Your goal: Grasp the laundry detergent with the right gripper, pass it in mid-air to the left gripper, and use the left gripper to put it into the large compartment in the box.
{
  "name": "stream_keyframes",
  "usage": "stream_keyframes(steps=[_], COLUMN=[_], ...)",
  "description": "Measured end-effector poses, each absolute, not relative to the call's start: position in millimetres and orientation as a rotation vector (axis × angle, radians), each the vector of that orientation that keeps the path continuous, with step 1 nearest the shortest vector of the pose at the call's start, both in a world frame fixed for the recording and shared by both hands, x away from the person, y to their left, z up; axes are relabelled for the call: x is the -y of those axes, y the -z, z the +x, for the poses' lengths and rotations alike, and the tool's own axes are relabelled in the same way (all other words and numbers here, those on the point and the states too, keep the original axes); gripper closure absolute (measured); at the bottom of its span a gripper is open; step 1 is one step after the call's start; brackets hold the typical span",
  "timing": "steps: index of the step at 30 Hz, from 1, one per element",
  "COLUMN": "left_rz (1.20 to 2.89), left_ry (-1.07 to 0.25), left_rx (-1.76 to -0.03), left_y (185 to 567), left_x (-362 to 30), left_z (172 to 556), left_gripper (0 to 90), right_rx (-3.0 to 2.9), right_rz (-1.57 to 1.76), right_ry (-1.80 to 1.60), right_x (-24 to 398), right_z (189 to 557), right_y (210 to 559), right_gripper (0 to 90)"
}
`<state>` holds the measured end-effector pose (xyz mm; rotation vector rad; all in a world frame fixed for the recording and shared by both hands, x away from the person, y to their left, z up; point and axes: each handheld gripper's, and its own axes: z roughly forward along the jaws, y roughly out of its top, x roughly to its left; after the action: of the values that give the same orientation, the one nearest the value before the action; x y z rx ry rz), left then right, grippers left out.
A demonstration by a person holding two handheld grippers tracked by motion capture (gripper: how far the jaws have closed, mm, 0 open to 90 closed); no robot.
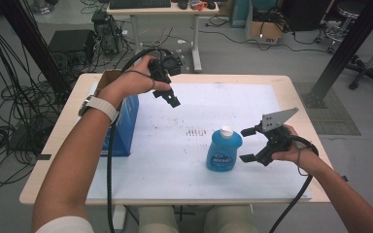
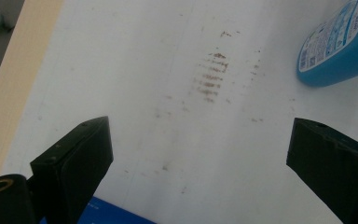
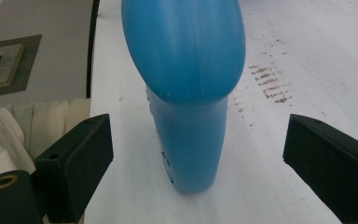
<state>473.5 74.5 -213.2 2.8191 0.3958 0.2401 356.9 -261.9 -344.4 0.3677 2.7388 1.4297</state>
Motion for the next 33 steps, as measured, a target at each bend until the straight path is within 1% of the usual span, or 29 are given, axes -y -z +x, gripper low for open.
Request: stream_keyframes(steps=[12,19,33], left_rz=[2.82,2.822,2.823], left_ry=[-0.238,-0.235,-0.236], left_rx=[-0.391,-0.39,-0.389], left_y=[214.0,214.9,215.2], left_x=[-73.1,-71.4,-70.7], left_z=[473.4,473.5,473.7], left_gripper=[7.2,7.2,7.2], right_rx=[-2.723,-2.673,-2.69], right_rz=[0.354,0.373,0.359], right_ry=[-1.432,-1.521,-1.503], right_x=[257.8,257.0,252.6], right_z=[355.6,357.8,358.0], right_y=[349.6,353.9,356.0], right_gripper=[9.0,9.2,9.2])
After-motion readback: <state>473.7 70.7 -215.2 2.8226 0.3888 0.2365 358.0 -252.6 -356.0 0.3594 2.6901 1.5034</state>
